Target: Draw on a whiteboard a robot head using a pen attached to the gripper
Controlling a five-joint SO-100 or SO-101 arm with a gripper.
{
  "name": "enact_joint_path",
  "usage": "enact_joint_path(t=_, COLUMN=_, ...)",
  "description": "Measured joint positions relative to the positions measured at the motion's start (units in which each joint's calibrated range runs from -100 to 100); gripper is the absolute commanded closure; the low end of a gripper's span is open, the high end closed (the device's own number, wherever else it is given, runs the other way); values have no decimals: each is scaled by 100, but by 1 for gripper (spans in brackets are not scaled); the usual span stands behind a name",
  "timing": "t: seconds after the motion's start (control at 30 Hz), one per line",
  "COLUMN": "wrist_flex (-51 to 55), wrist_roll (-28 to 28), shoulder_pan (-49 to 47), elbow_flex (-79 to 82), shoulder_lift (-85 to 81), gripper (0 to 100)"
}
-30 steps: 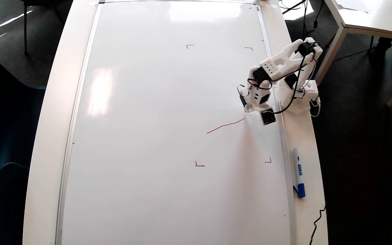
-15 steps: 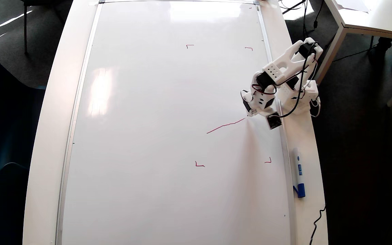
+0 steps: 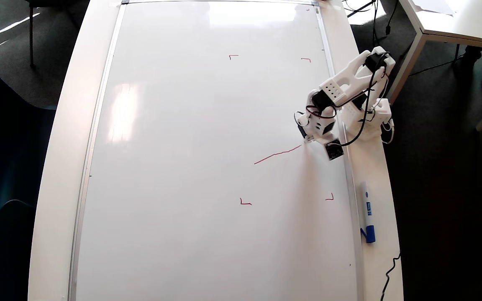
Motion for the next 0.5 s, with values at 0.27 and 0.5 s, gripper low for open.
enact_joint_path(t=0.27, wrist_flex=25, wrist_roll=0, shoulder_pan=483, elbow_flex=-9, shoulder_lift=34, gripper=99)
enact_joint_path(t=0.5, wrist_flex=34, wrist_roll=11, shoulder_pan=1463, elbow_flex=18, shoulder_lift=34, gripper=99)
